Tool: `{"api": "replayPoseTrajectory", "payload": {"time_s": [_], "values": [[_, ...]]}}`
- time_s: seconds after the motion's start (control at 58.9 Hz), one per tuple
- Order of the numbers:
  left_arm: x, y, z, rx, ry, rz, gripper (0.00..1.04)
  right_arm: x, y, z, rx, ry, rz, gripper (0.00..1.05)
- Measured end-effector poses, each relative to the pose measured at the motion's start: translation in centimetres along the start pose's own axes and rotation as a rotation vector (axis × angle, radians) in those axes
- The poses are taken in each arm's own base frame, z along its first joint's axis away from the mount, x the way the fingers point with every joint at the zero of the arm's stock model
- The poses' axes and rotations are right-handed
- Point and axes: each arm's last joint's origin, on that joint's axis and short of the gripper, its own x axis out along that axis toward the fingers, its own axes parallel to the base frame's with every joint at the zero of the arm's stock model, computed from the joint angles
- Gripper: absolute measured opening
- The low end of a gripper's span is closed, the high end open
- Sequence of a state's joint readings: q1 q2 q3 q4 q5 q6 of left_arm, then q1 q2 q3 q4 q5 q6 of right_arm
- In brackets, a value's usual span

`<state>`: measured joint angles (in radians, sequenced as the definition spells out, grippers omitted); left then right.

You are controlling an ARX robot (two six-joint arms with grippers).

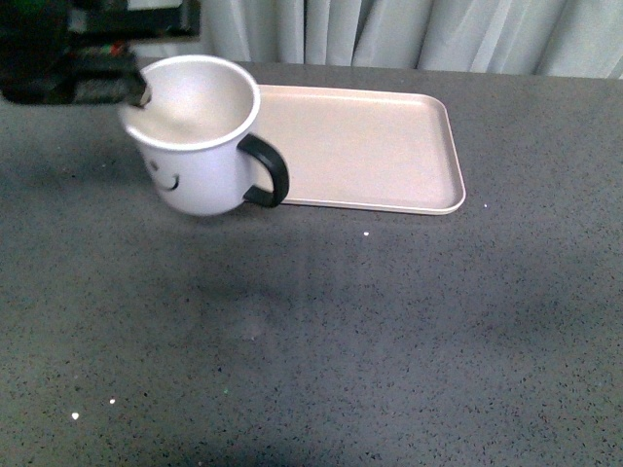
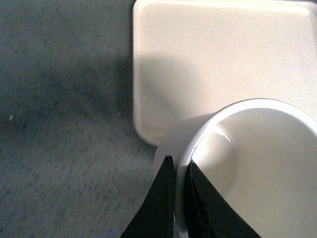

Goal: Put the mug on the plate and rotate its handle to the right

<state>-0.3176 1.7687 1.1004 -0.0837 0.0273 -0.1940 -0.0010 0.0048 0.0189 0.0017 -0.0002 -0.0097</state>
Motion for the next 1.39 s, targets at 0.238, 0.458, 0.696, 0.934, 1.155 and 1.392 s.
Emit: {"api": "replayPoseTrajectory", "payload": {"time_s": [0.238, 0.458, 0.696, 0.934, 1.155, 1.392], "values": [[6.0, -2.3, 5.2, 0.021, 0.011, -0.050, 0.02, 0.0, 0.0, 0.0, 0.000, 0.000, 0.000, 0.96], [10.7, -4.8, 6.6, 0.065, 0.076, -0.095, 0.02, 0.0, 0.0, 0.0, 0.000, 0.000, 0.000, 0.96], [13.2, -6.0, 6.2, 0.098, 0.125, -0.134, 0.02, 0.0, 0.0, 0.0, 0.000, 0.000, 0.000, 0.96], [13.7, -5.8, 5.5, 0.115, 0.163, -0.142, 0.03, 0.0, 0.0, 0.0, 0.000, 0.000, 0.000, 0.96], [12.7, -5.6, 5.4, 0.169, 0.158, -0.145, 0.53, 0.0, 0.0, 0.0, 0.000, 0.000, 0.000, 0.96], [2.2, -4.3, 6.4, 0.198, -0.242, -0.033, 0.92, 0.0, 0.0, 0.0, 0.000, 0.000, 0.000, 0.96]]}}
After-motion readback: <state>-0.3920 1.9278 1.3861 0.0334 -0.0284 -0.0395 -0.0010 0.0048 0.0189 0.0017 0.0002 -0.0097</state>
